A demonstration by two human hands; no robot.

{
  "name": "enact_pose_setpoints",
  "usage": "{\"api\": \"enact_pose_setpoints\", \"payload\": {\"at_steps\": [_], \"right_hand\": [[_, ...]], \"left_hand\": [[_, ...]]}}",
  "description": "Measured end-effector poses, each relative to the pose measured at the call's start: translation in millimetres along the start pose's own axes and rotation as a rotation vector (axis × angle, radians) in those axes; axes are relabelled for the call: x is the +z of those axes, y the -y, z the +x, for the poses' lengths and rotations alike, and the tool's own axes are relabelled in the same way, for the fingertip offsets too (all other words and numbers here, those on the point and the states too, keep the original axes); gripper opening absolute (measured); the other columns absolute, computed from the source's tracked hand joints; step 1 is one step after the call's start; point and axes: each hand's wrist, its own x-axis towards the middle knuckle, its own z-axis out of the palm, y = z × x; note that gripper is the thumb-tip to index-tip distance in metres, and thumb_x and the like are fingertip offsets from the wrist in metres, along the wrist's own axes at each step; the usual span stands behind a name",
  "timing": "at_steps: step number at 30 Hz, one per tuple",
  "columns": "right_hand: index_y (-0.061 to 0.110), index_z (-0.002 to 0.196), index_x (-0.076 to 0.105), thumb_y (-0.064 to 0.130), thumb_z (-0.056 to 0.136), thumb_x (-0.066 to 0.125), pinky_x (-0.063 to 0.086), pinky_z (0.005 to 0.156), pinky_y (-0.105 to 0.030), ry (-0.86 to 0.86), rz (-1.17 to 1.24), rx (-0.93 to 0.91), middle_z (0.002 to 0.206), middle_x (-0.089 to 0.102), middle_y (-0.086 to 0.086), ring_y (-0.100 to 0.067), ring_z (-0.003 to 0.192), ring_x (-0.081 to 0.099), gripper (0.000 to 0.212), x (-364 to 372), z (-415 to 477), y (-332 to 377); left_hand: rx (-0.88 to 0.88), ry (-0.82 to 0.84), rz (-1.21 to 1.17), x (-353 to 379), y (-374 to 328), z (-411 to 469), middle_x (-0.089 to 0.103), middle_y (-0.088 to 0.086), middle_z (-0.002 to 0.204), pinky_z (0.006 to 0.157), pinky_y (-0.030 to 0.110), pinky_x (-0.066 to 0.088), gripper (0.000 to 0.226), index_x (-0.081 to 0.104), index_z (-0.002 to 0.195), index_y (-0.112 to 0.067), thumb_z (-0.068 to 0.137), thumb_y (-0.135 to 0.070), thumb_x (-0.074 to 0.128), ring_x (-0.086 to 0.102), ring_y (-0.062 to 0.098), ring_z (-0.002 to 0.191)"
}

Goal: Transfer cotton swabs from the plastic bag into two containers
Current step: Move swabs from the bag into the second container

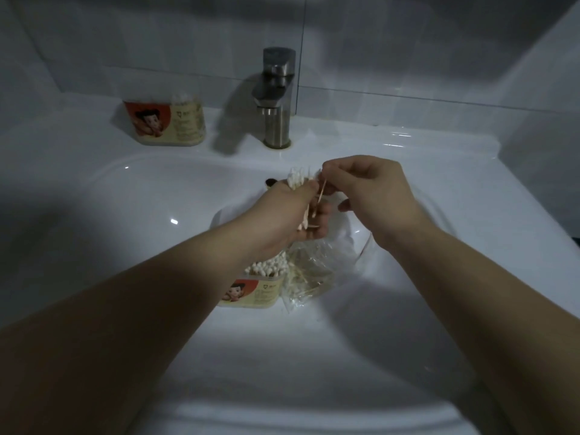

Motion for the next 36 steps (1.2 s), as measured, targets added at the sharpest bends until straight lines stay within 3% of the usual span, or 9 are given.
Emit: {"api": "enact_pose_setpoints", "payload": {"at_steps": [6,12,16,19,21,24,30,33,36], "right_hand": [[0.027,0.107,0.075,0.017,0.093,0.070,0.055,0.062,-0.023,0.058,-0.019,-0.067,0.074,0.076,0.007,-0.006,0.069,0.070,0.019,0,1,-2],[0.032,0.084,0.075,0.001,0.091,0.050,0.058,0.065,-0.025,0.208,-0.139,-0.055,0.069,0.073,0.015,-0.003,0.071,0.071,0.040,-1,2,-2],[0.025,0.086,0.076,0.003,0.086,0.044,0.057,0.059,-0.027,0.168,-0.153,-0.001,0.075,0.076,0.006,-0.011,0.073,0.075,0.038,-2,2,-2],[0.014,0.076,0.074,0.011,0.074,0.043,0.062,0.058,-0.036,0.167,-0.384,0.086,0.067,0.074,-0.002,-0.020,0.062,0.074,0.032,-7,4,-6],[0.017,0.064,0.073,0.009,0.076,0.048,0.059,0.056,-0.025,0.357,-0.673,0.183,0.059,0.072,0.001,-0.017,0.056,0.072,0.030,-10,2,-11],[0.025,0.052,0.064,0.007,0.078,0.056,0.035,0.040,-0.012,0.572,-1.025,0.168,0.044,0.058,0.015,-0.006,0.049,0.056,0.033,-6,0,-21],[0.007,0.074,0.063,0.012,0.088,0.058,0.048,0.075,-0.035,0.792,-0.995,-0.156,0.082,0.066,-0.013,-0.027,0.078,0.057,0.016,13,-9,-31],[0.022,0.061,0.045,0.017,0.092,0.057,0.041,0.076,-0.029,0.862,-1.012,-0.233,0.084,0.061,-0.008,-0.023,0.081,0.054,0.034,22,-13,-35],[0.017,0.068,0.051,0.026,0.096,0.058,0.046,0.081,-0.035,0.901,-1.135,-0.285,0.086,0.065,-0.010,-0.027,0.084,0.058,0.030,29,-14,-40]], "left_hand": [[-0.028,0.064,0.043,3,-2,-1,0.035,-0.008,0.055,0.039,0.020,0.030,0.028,0.060,0.095,-0.013,0.111,-0.028,0.043,0.028,0.007,0.044],[-0.020,0.047,0.092,0,2,1,0.040,-0.008,0.054,0.034,0.018,0.025,0.027,0.059,0.080,-0.016,0.105,-0.017,0.050,0.032,0.005,0.041],[-0.024,-0.021,0.138,-3,2,5,0.038,-0.010,0.050,0.034,0.018,0.024,0.023,0.060,0.088,-0.013,0.106,-0.026,0.051,0.032,0.004,0.039],[-0.041,-0.100,0.107,-7,1,8,0.035,-0.010,0.050,0.035,0.019,0.024,0.027,0.051,0.079,-0.019,0.103,-0.030,0.052,0.030,0.006,0.039],[-0.041,-0.122,0.071,-9,0,8,0.032,-0.009,0.052,0.036,0.019,0.024,0.030,0.043,0.076,-0.022,0.103,-0.031,0.053,0.028,0.007,0.040],[-0.041,-0.118,0.047,-10,0,8,0.031,-0.008,0.054,0.038,0.019,0.023,0.030,0.040,0.077,-0.024,0.103,-0.031,0.054,0.028,0.008,0.042],[-0.039,-0.108,0.089,-9,0,8,0.034,-0.008,0.055,0.038,0.019,0.027,0.030,0.042,0.077,-0.024,0.103,-0.033,0.054,0.032,0.008,0.043],[-0.042,-0.100,0.095,-9,0,7,0.036,-0.009,0.053,0.038,0.019,0.028,0.031,0.042,0.076,-0.023,0.103,-0.034,0.054,0.033,0.008,0.043],[-0.044,-0.097,0.099,-9,0,7,0.038,-0.009,0.052,0.038,0.019,0.029,0.031,0.044,0.076,-0.023,0.103,-0.035,0.055,0.035,0.007,0.042]]}}
